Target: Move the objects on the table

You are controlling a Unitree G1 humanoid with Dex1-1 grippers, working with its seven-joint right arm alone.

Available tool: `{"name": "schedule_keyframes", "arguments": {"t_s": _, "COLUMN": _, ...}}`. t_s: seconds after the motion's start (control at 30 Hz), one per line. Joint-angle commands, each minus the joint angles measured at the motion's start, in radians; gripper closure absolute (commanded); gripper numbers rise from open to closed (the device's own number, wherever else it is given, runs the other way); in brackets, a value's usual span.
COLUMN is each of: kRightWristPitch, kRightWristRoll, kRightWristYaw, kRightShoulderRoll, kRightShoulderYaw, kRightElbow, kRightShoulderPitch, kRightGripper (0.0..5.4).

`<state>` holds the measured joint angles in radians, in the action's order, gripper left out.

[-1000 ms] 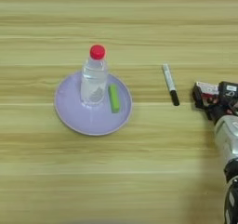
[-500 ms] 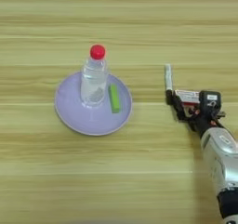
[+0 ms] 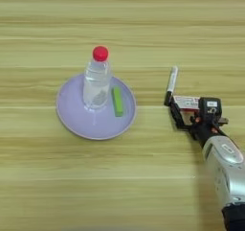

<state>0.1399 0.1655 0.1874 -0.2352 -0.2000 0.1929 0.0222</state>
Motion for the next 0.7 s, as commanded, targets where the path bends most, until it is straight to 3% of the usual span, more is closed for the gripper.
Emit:
{"name": "schedule_keyframes", "arguments": {"t_s": 0.03, "kRightWristPitch": -0.002, "kRightWristRoll": -0.016, "kRightWristYaw": 0.002, "kRightShoulderRoll": -0.029, "kRightShoulderYaw": -0.002, "kRightElbow": -0.047, "kRightShoulderPitch": 0.018, "kRightGripper": 0.14}}
{"name": "schedule_keyframes", "arguments": {"t_s": 0.7, "kRightWristPitch": 0.029, "kRightWristRoll": -0.035, "kRightWristYaw": -0.008, "kRightShoulderRoll": -0.022, "kRightShoulderYaw": 0.01, "kRightElbow": -0.193, "kRightShoulderPitch": -0.013, "kRightGripper": 0.03}}
